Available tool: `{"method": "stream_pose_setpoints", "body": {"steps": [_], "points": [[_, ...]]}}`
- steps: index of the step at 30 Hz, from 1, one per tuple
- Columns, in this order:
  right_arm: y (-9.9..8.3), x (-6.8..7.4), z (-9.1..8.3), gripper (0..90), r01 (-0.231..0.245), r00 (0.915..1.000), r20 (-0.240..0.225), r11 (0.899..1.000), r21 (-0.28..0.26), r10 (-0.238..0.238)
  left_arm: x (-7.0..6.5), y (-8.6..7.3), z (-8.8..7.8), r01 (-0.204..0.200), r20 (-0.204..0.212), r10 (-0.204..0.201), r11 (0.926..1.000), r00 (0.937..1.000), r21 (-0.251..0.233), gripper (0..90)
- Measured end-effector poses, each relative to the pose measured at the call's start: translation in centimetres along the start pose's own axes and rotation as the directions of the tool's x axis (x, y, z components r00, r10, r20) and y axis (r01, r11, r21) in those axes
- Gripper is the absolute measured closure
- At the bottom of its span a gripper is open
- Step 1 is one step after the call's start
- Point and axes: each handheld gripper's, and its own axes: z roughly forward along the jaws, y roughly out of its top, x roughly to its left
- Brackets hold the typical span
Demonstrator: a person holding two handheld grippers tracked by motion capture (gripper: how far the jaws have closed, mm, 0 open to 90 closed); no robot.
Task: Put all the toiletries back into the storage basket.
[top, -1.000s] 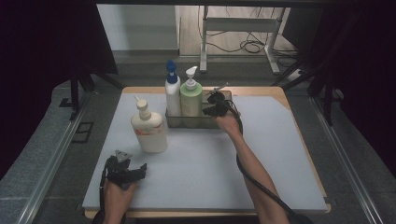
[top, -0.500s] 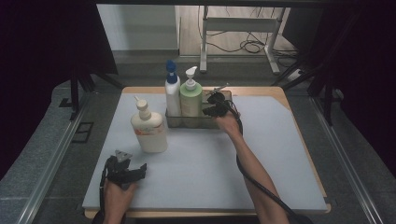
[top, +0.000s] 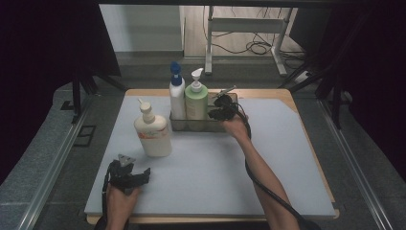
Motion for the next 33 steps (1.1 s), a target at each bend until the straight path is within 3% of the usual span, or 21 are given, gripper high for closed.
{"method": "stream_pose_setpoints", "body": {"steps": [9,21,33], "points": [[0.2,0.2,-1.7,66.8,0.019,0.9996,0.020,0.999,-0.039,-0.018,0.0,0.0,0.0,0.000,0.000,0.000,1.0000,1.0000,-0.001,13.7],[-0.6,0.5,-3.9,44.8,0.028,0.9996,0.008,0.995,-0.095,-0.027,0.0,0.0,0.0,0.000,0.000,0.000,1.0000,1.0000,-0.001,13.8],[-1.3,1.5,-5.3,27.3,0.062,0.9981,0.009,0.995,-0.084,-0.062,0.0,0.0,0.0,0.001,0.000,-0.001,1.0000,1.0000,-0.002,13.7]]}}
